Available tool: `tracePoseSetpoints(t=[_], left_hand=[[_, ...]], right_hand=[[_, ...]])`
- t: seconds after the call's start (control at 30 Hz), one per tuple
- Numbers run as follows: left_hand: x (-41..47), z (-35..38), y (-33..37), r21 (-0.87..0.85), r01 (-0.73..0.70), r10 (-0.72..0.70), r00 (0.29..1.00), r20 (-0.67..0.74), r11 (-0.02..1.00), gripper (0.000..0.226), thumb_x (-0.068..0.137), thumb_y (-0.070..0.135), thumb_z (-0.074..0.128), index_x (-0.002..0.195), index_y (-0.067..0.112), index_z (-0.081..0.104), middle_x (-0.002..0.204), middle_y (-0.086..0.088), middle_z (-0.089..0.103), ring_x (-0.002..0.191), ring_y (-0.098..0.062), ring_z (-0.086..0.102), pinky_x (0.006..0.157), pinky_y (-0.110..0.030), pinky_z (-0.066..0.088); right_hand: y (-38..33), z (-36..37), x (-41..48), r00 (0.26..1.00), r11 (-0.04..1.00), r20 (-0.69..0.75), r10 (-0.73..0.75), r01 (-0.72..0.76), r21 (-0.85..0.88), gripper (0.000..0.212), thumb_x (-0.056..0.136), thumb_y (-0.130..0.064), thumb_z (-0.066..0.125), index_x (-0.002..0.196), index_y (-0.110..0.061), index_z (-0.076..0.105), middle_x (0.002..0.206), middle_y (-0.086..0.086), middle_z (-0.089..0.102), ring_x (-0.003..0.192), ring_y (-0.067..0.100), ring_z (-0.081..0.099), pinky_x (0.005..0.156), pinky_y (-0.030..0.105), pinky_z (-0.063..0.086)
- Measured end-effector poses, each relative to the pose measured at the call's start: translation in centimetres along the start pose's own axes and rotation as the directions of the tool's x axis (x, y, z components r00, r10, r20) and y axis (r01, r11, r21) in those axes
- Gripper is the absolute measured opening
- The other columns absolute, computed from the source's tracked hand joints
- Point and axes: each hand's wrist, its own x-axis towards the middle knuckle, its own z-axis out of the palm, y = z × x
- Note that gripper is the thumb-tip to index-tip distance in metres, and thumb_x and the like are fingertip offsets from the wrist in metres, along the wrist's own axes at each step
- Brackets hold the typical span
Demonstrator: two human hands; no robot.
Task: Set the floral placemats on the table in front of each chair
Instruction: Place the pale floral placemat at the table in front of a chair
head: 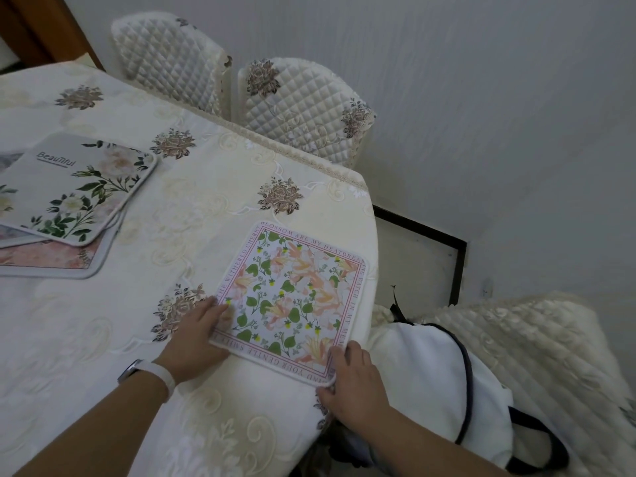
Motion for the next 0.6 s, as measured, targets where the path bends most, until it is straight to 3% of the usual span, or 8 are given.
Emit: tracePoseSetpoints(t=[0.23,0.6], left_hand=[[0.37,-0.52,-0.47,0.079,-0.007,0.003,0.998,0.059,0.997,0.09,0.064,0.031,0.084,0.144,0.03,0.041,0.161,-0.002,0.019,0.142,-0.034,0.02,0.115,-0.055,0.024],[0.61,-0.57,-0.77,0.09,-0.043,0.039,0.998,0.044,0.995,0.088,0.066,0.029,0.085,0.143,0.028,0.042,0.159,-0.006,0.023,0.141,-0.036,0.023,0.115,-0.053,0.023]], right_hand=[[-0.6,0.09,0.39,0.999,0.996,-0.012,-0.036,0.035,-0.078,0.057,0.07,-0.048,0.053,0.118,-0.017,0.051,0.111,0.007,0.05,0.102,0.028,0.051,0.079,0.037,0.047],[-0.52,0.6,0.49,0.999,0.998,0.013,-0.047,0.047,-0.041,0.059,0.074,-0.05,0.054,0.123,-0.019,0.047,0.116,0.006,0.046,0.107,0.026,0.045,0.086,0.035,0.045]])
